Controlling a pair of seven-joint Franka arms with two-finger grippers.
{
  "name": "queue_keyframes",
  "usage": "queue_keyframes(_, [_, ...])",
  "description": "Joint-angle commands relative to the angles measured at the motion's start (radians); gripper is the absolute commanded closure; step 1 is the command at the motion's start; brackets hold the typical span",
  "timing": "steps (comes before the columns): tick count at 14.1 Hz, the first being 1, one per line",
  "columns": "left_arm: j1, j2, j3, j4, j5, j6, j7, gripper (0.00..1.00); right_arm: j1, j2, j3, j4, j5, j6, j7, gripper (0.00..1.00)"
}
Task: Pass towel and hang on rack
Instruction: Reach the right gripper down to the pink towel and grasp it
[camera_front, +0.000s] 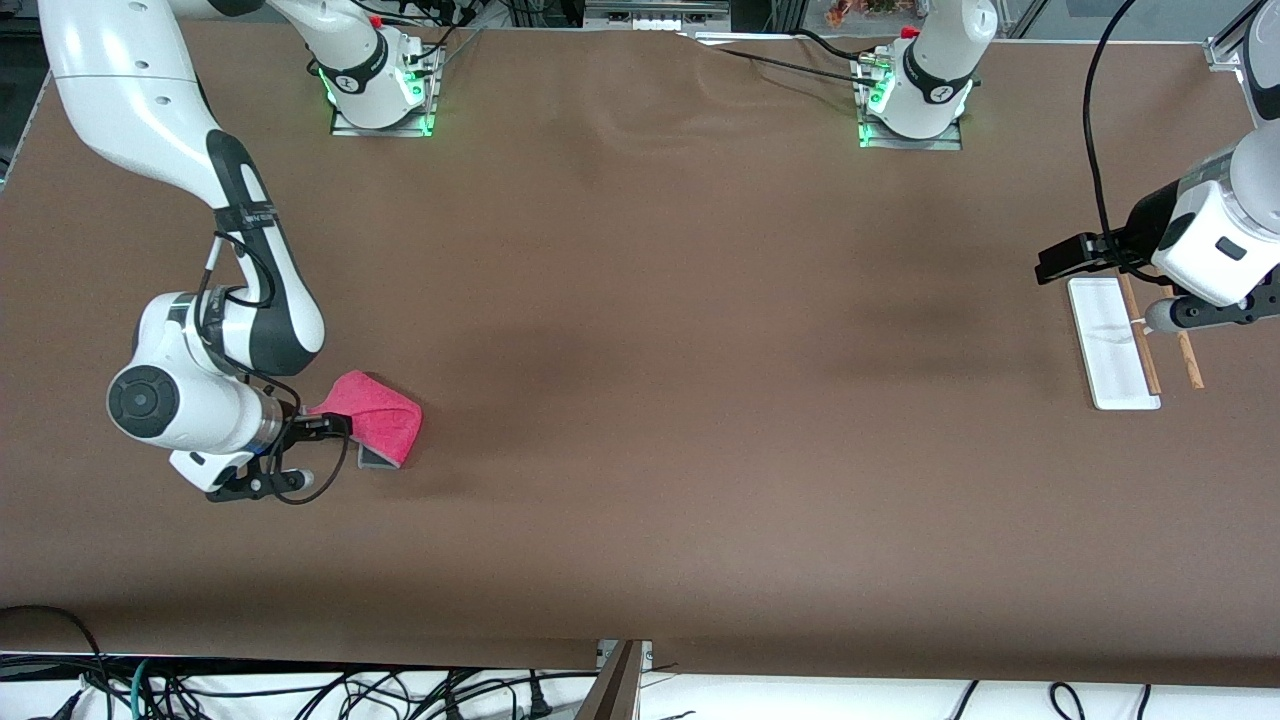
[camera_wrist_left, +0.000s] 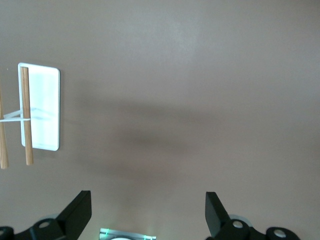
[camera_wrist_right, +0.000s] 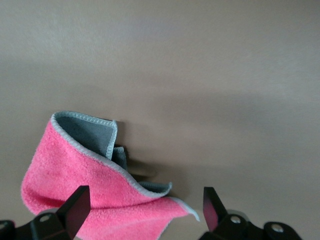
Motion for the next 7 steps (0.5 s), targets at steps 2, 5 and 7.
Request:
queue_keyframes(2, [-0.006,-0.014,0.0,0.011,0.015,-0.047,-0.01,0.0,0.001,0.023,0.014,-0.025,0.004,0.01,-0.007,0.0])
queue_keyframes(5, [-0.005,-0.025,0.002,0.009,0.015,-0.058,-0.026,0.0,0.001,0.028,0.014,-0.028,0.002,0.016,-0.007,0.0])
queue_keyframes(7, [0.0,-0.025,0.002,0.012,0.015,-0.057,-0.026,0.0,0.0,0.029,0.014,-0.026,0.002,0.021,-0.007,0.0])
